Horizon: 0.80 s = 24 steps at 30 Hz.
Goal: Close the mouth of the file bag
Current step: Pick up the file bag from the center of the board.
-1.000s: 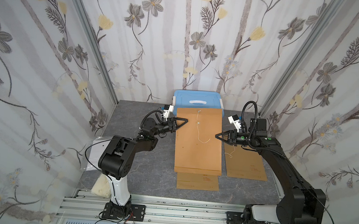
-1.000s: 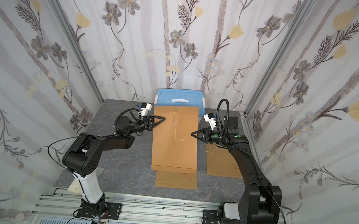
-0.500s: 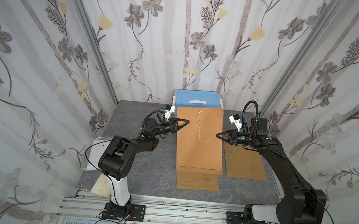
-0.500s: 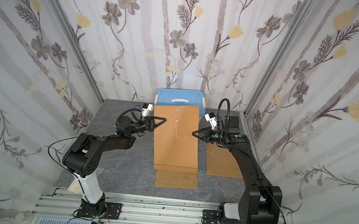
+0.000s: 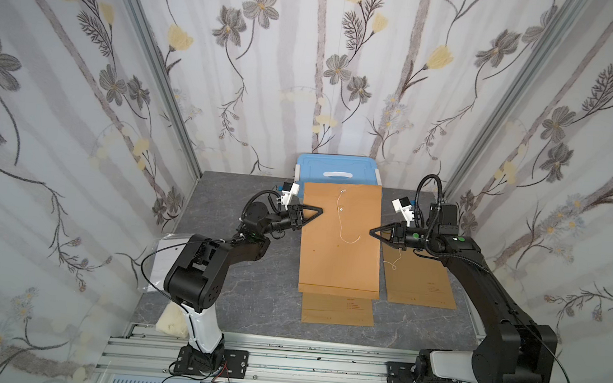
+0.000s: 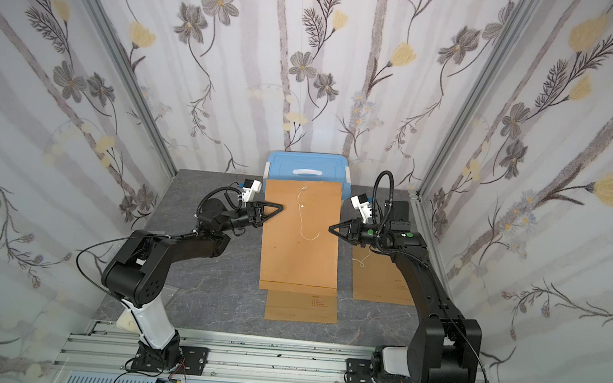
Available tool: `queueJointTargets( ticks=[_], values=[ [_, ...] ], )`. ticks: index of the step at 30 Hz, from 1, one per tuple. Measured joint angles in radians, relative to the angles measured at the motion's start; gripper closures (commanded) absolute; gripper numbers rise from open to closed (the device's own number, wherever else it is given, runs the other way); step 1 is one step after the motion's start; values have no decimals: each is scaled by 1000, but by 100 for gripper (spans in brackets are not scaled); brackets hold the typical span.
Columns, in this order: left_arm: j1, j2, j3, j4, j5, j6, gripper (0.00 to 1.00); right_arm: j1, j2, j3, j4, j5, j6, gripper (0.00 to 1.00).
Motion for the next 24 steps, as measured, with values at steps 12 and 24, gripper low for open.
queueJointTargets(
  ticks=[12, 24],
  values=[
    [0, -1, 9, -34, 2, 26, 93, 6, 8, -2, -6, -8, -18, 100],
    [0, -6, 14, -77, 1, 53, 100, 10, 16, 9, -27, 13, -44, 76]
  ],
)
